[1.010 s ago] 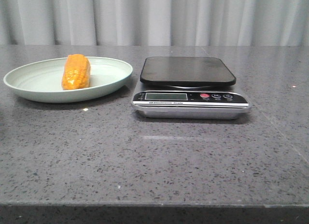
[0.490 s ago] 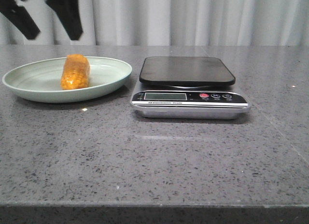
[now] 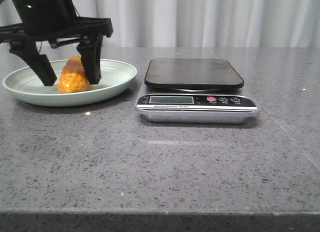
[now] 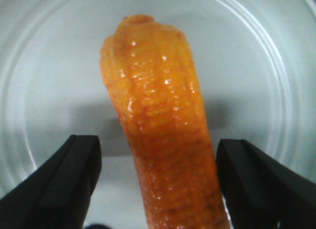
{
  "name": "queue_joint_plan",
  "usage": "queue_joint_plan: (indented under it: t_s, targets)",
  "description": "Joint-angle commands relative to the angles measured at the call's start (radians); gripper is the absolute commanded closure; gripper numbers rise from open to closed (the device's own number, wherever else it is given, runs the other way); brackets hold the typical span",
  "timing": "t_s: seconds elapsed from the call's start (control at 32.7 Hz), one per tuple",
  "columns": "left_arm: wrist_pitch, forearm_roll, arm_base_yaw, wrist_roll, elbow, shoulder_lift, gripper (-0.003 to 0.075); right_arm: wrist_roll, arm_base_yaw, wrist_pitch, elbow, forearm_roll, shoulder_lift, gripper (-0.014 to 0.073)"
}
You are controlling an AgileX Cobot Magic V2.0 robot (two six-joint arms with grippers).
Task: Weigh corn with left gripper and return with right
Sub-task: 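Lower the left gripper over the corn cob and close on it, then lift the corn cob with the left gripper and carry it over the scale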
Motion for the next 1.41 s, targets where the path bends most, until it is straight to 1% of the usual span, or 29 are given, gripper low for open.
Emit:
queue_joint_plan:
  t_s: [0.0, 0.18, 0.24, 0.28, 0.37, 0.58, 0.67, 0.8, 0.98, 1.07, 1.13, 1.25, 1.35, 1.38]
  targets:
    - [-0.017, -0.007, -0.011, -0.013, -0.034, -0.037, 0.0310, -0.008, -0.003, -0.076, -0.008, -0.009, -0.017, 0.0444]
    - [-0.019, -0.007, -0.011, -0.011, -0.050, -0.035, 0.0545, -0.008, -0.003, -0.076, -0.008, -0.009, -0.017, 0.0444]
    - [-0.019, -0.010, -0.013, -0.010, -0.067, -0.035, 0.0586, -0.008, -0.003, -0.076, -0.008, -0.009, -0.017, 0.0444]
    - [-0.019, -0.015, -0.018, -0.010, -0.080, -0.035, 0.0596, -0.008, -0.003, -0.076, -0.008, -0.009, -0.017, 0.0444]
    - [-0.020, -0.014, -0.051, -0.010, -0.136, -0.035, 0.0591, -0.008, -0.003, -0.076, -0.008, -0.009, -0.017, 0.0444]
    - [-0.118, -0.014, -0.171, -0.010, -0.231, -0.023, 0.0591, -0.008, -0.003, -0.076, -0.008, -0.009, -0.017, 0.0444]
    - [-0.103, -0.014, -0.215, -0.010, -0.288, 0.017, 0.0591, -0.008, -0.003, -0.076, -0.008, -0.009, -0.017, 0.0444]
    - [-0.028, -0.032, -0.260, -0.010, -0.380, 0.088, 0.0591, -0.008, -0.003, -0.076, -0.008, -0.009, -0.017, 0.0444]
    - [0.073, -0.032, -0.326, -0.010, -0.540, 0.193, 0.0568, -0.008, -0.003, -0.076, -0.008, -0.009, -0.017, 0.0444]
    - [0.102, -0.032, -0.341, -0.010, -0.594, 0.231, 0.0529, -0.008, -0.003, -0.076, -0.008, -0.009, -0.017, 0.0444]
    - [0.122, -0.032, -0.347, -0.010, -0.615, 0.249, 0.0474, -0.008, -0.003, -0.076, -0.008, -0.009, -0.017, 0.0444]
    - [0.161, -0.032, -0.347, -0.012, -0.633, 0.269, 0.0319, -0.008, -0.003, -0.076, -0.008, -0.009, -0.017, 0.0444]
    - [0.170, -0.032, -0.347, -0.014, -0.634, 0.274, 0.0246, -0.008, -0.003, -0.076, -0.008, -0.009, -0.017, 0.0444]
    - [0.170, -0.032, -0.347, -0.014, -0.634, 0.274, 0.0235, -0.008, -0.003, -0.076, -0.008, -0.009, -0.017, 0.0444]
